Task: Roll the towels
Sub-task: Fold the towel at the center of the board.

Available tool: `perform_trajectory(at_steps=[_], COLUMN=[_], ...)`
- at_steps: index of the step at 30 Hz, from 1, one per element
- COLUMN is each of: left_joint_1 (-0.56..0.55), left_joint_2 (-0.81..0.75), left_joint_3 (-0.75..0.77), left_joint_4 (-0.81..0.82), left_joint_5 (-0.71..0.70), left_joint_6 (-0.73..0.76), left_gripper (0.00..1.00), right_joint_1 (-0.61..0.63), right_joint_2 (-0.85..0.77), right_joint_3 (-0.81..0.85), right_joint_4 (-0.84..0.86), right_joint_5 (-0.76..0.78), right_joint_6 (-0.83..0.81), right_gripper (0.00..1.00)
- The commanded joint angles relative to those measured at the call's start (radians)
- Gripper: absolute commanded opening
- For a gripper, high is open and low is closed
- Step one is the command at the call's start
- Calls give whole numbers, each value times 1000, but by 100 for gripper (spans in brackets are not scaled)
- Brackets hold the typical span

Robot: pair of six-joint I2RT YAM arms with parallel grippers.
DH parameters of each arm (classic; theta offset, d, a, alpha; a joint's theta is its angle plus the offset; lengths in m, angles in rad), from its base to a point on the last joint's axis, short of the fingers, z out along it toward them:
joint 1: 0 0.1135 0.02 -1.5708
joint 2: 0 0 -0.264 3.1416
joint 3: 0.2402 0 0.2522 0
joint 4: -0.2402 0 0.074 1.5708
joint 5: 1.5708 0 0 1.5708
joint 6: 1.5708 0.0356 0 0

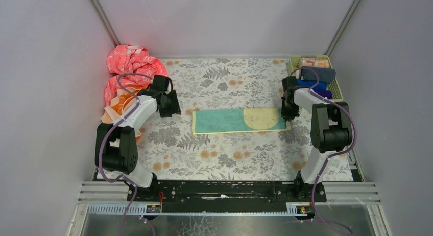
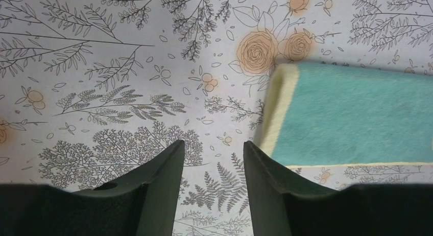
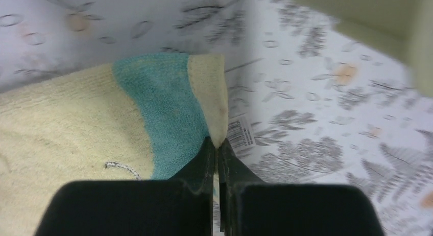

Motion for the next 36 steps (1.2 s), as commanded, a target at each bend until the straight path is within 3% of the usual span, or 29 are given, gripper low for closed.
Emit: perform_trajectory(at_steps=[1, 4, 9, 17, 27, 36], left_joint_1=[3, 3, 1, 1, 1, -1], left_joint_2=[-26, -30, -22, -14, -12, -18], left_joint_3=[-10, -15, -15, -25, -38, -60], left_joint_4=[0, 6, 12, 18, 32, 62], left_joint_5=[35, 56, 83, 107, 137, 200], left_joint_6=[19, 16, 12, 6, -4, -19], left_gripper=[46, 46, 46, 46, 49, 57], right_joint_1=[-11, -6, 105, 324, 519, 601], right_joint_2=[-61, -92, -128, -61, 104, 184], right_joint_3=[65, 106, 139, 250, 421, 491], right_joint_4=[-77, -91, -94, -84, -17, 55], right_joint_5=[264, 247, 10, -277, -371, -428], right_joint_6=[-12, -45, -75, 71, 218, 331], right_gripper=[0, 0, 0, 0, 0, 0])
